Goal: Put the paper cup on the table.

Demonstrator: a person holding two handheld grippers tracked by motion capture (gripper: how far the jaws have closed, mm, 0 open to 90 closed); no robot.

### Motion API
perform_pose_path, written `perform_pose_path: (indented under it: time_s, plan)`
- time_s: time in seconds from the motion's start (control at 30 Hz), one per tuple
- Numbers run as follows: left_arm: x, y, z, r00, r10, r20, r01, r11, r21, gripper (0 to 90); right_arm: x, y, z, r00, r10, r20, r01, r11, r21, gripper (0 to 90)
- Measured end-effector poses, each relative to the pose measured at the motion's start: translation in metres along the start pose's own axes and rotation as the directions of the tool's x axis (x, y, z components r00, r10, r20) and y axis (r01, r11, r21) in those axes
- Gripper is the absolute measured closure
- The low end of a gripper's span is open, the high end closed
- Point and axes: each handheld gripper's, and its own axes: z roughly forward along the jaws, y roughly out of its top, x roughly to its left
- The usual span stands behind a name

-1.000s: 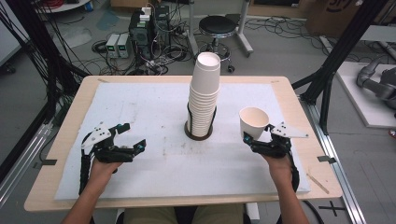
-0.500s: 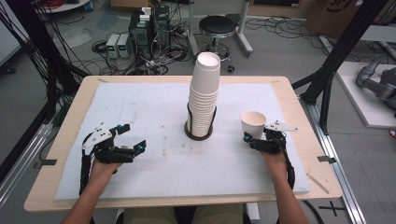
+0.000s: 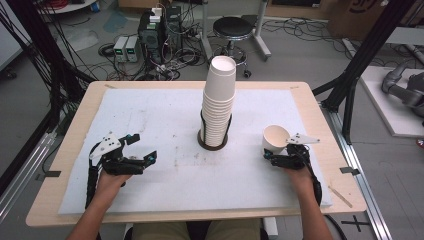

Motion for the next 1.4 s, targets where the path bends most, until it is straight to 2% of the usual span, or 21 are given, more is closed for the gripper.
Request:
perform_pose_path:
  time_s: [0.17, 0.37, 0.43, 0.57, 0.7, 0.77, 0.9, 1.1, 1.17, 1.3, 1.4]
  plan:
    - [0.001, 0.000, 0.000, 1.0000, -0.003, -0.003, 0.003, 1.0000, -0.002, 3.3, -0.001, -0.001, -0.001, 0.9997, 0.007, -0.022, -0.007, 1.000, -0.005, 18.5]
    - [0.002, 0.000, -0.001, 1.0000, -0.006, -0.006, 0.006, 1.0000, 0.002, 3.3, 0.001, -0.003, -0.005, 0.9997, 0.022, -0.007, -0.022, 1.000, 0.005, 18.5]
    - [0.002, 0.000, -0.001, 1.0000, -0.005, -0.008, 0.005, 1.0000, -0.002, 3.3, 0.002, -0.005, -0.009, 0.9994, 0.031, -0.015, -0.031, 0.999, 0.024, 18.5]
    - [0.003, 0.000, -0.002, 0.9999, -0.012, -0.010, 0.012, 0.9999, -0.003, 3.3, 0.002, -0.010, -0.019, 0.9987, 0.031, -0.040, -0.030, 0.999, 0.029, 18.5]
    - [0.004, 0.000, -0.002, 0.9998, -0.013, -0.018, 0.013, 0.9999, -0.005, 3.3, 0.006, -0.016, -0.031, 0.9989, 0.016, -0.044, -0.014, 0.999, 0.036, 18.5]
    - [0.004, 0.000, -0.002, 0.9997, -0.018, -0.018, 0.018, 0.9998, -0.004, 3.3, 0.007, -0.018, -0.040, 0.9986, 0.028, -0.044, -0.027, 0.999, 0.023, 18.6]
    - [0.004, 0.001, -0.002, 0.9995, -0.026, -0.017, 0.026, 0.9996, -0.013, 3.3, 0.008, -0.023, -0.060, 0.9979, 0.052, -0.038, -0.054, 0.997, -0.047, 18.6]
    - [0.003, 0.001, -0.001, 0.9989, -0.040, -0.026, 0.039, 0.9991, -0.017, 3.3, 0.011, -0.025, -0.082, 0.9944, 0.094, -0.048, -0.101, 0.983, -0.152, 18.6]
    - [0.003, 0.001, -0.001, 0.9988, -0.038, -0.031, 0.037, 0.9992, -0.015, 3.3, 0.015, -0.024, -0.088, 0.9936, 0.094, -0.064, -0.104, 0.977, -0.185, 18.6]
    - [0.002, 0.001, 0.000, 0.9988, -0.037, -0.031, 0.037, 0.9992, -0.013, 3.3, 0.026, -0.022, -0.096, 0.9951, 0.066, -0.074, -0.081, 0.971, -0.223, 18.6]
    - [0.000, 0.001, 0.001, 0.9991, -0.031, -0.029, 0.031, 0.9994, -0.015, 3.3, 0.032, -0.021, -0.098, 0.9932, 0.072, -0.091, -0.092, 0.966, -0.242, 18.5]
